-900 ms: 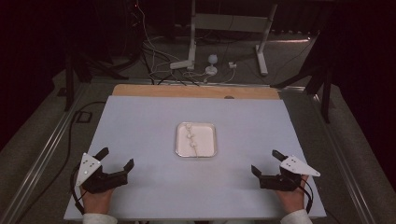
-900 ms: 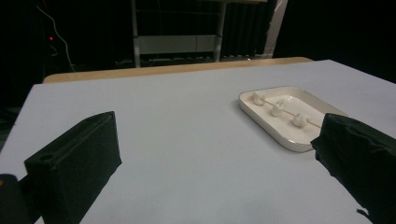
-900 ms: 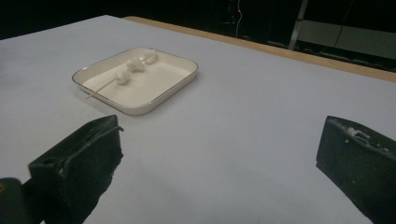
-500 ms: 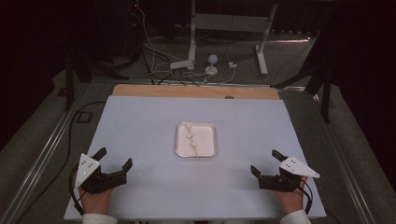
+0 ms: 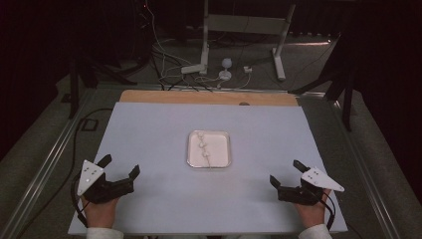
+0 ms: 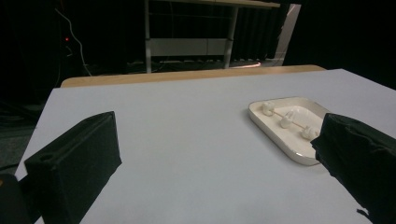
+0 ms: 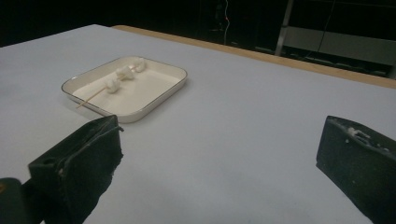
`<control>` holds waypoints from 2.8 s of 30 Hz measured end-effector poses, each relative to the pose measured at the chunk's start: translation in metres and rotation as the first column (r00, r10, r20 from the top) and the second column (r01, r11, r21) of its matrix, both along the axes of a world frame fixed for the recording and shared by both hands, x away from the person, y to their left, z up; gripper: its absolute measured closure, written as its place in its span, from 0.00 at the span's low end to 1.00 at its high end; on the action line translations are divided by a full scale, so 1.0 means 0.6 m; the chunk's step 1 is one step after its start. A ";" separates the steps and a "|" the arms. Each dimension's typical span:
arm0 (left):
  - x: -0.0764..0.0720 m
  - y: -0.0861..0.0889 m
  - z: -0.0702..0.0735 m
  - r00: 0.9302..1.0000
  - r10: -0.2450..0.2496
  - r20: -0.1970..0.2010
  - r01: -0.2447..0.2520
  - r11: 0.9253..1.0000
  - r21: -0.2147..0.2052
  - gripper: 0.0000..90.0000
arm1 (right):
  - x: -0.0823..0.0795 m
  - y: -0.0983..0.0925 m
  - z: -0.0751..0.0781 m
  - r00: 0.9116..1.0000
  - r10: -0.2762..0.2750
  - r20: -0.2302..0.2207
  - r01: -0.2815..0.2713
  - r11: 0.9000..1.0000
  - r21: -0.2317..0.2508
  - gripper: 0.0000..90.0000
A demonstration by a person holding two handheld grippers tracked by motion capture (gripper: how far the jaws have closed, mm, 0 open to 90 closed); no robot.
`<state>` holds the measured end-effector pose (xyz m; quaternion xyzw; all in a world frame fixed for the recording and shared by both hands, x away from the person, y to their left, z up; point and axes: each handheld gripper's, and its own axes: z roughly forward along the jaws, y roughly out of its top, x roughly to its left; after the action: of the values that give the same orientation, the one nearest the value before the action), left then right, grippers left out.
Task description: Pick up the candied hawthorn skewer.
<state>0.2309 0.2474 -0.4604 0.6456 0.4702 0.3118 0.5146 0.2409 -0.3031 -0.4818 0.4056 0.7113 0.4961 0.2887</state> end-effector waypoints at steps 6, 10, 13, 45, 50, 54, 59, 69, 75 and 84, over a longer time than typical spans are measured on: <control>0.007 -0.005 0.005 1.000 -0.015 -0.014 0.015 1.000 0.011 0.01 | 0.000 0.001 0.000 1.000 -0.002 0.004 0.002 1.000 -0.005 0.00; 0.012 -0.009 0.011 1.000 -0.026 -0.015 0.026 1.000 0.008 0.01 | 0.001 0.000 -0.001 1.000 -0.004 0.002 0.004 1.000 -0.004 0.00; 0.020 -0.016 0.017 0.999 -0.020 -0.031 0.021 0.999 0.026 0.01 | 0.001 -0.001 -0.001 1.000 -0.006 -0.001 0.006 1.000 -0.003 0.00; 0.074 -0.101 0.022 0.995 -0.078 -0.057 0.078 0.997 -0.004 0.01 | 0.001 -0.004 -0.001 1.000 -0.019 -0.004 0.019 1.000 -0.005 0.00; 0.087 -0.116 0.021 0.994 -0.089 -0.064 0.089 0.996 0.000 0.01 | 0.001 -0.004 -0.002 1.000 -0.019 -0.007 0.019 1.000 -0.005 0.00; 0.097 -0.127 0.021 0.993 -0.091 -0.071 0.091 0.996 0.000 0.01 | 0.001 -0.005 -0.002 1.000 -0.021 -0.006 0.021 1.000 -0.005 0.00; 0.107 -0.144 0.018 0.992 -0.102 -0.076 0.103 0.995 0.008 0.01 | 0.001 -0.005 -0.002 1.000 -0.023 -0.007 0.023 1.000 -0.005 0.00; 0.123 -0.180 0.012 0.988 -0.126 -0.094 0.129 0.991 0.031 0.01 | 0.001 -0.005 -0.002 1.000 -0.024 -0.007 0.024 1.000 -0.006 0.00; 0.133 -0.197 0.004 0.985 -0.133 -0.109 0.138 0.990 0.040 0.01 | 0.002 -0.006 -0.002 1.000 -0.025 -0.009 0.025 1.000 -0.005 0.00; 0.148 -0.223 -0.006 0.981 -0.142 -0.129 0.150 0.988 0.048 0.01 | 0.002 -0.005 -0.002 1.000 -0.023 -0.011 0.023 1.000 -0.002 0.00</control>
<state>0.3198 0.1138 -0.4642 0.7112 0.4437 0.2457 0.4868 0.2420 -0.3062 -0.4833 0.4161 0.7086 0.4901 0.2909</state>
